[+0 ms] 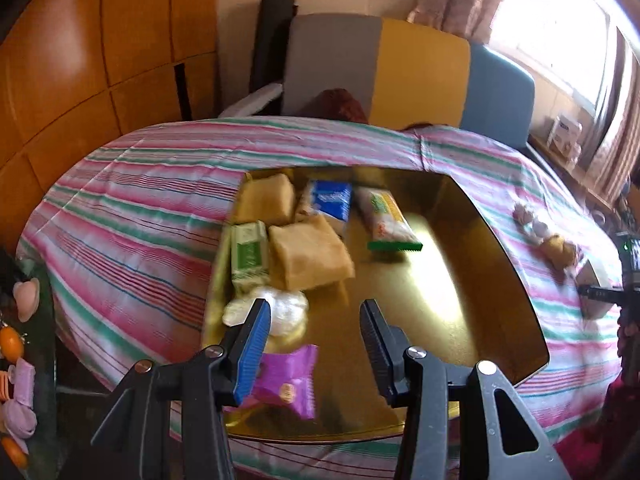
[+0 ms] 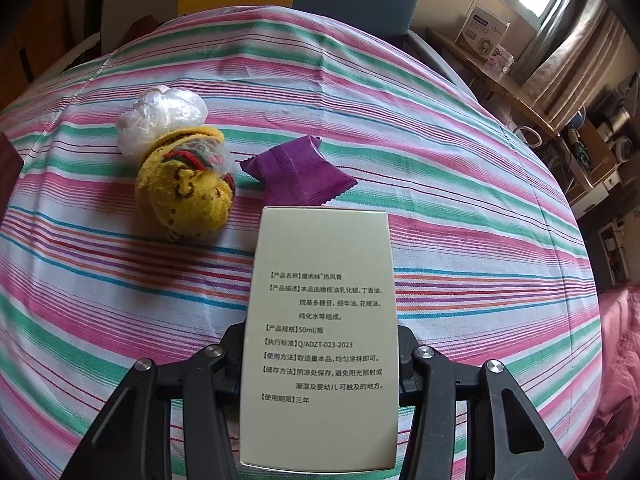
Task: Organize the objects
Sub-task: 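Carry the cream box over the gold tray and release it with the right tool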
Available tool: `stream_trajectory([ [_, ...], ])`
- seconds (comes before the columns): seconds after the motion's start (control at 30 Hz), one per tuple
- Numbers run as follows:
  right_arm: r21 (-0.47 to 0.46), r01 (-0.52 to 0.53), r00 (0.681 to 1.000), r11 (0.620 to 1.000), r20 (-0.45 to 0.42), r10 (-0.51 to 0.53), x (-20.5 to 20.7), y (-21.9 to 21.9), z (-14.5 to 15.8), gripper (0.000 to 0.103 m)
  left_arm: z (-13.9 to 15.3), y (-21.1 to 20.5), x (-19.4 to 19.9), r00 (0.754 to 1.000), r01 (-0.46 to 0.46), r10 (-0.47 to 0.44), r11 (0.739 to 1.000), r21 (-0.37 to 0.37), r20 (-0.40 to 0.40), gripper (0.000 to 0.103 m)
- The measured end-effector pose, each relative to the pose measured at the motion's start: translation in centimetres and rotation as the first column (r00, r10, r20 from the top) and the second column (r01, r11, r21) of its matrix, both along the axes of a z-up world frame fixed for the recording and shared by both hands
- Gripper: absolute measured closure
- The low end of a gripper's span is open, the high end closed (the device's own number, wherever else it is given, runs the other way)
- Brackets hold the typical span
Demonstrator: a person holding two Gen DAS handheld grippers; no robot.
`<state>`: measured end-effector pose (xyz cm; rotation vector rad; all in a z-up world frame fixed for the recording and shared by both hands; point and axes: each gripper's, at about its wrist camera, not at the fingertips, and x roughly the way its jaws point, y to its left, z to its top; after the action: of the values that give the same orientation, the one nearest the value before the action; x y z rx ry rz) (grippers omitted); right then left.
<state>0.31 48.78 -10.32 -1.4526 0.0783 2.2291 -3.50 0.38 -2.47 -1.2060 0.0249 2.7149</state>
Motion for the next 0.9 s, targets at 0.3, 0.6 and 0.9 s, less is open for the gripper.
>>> stream_trajectory([
  [0.3,-0.047,-0.141,0.973,0.989,-0.191,0.129,0.0,-7.1,7.9,0.053,0.1,-5.5,-0.4,0.99,-0.138,0.138,0.99,-0.002,-0.003,0.056],
  [0.6,-0.153,-0.56,0.815,0.814,-0.281,0.507,-4.8,-28.6,10.7,0.052,-0.9,-6.7,-0.4,0.988,-0.152,0.152,0.988,0.013,0.018,0.056],
  [0.9,-0.324,-0.558,0.826,0.764,-0.13,0.548,-10.2,-38.4,3.4,0.051,-2.1,-7.3,-0.7,0.985,-0.166,0.164,0.986,0.03,0.06,0.056],
])
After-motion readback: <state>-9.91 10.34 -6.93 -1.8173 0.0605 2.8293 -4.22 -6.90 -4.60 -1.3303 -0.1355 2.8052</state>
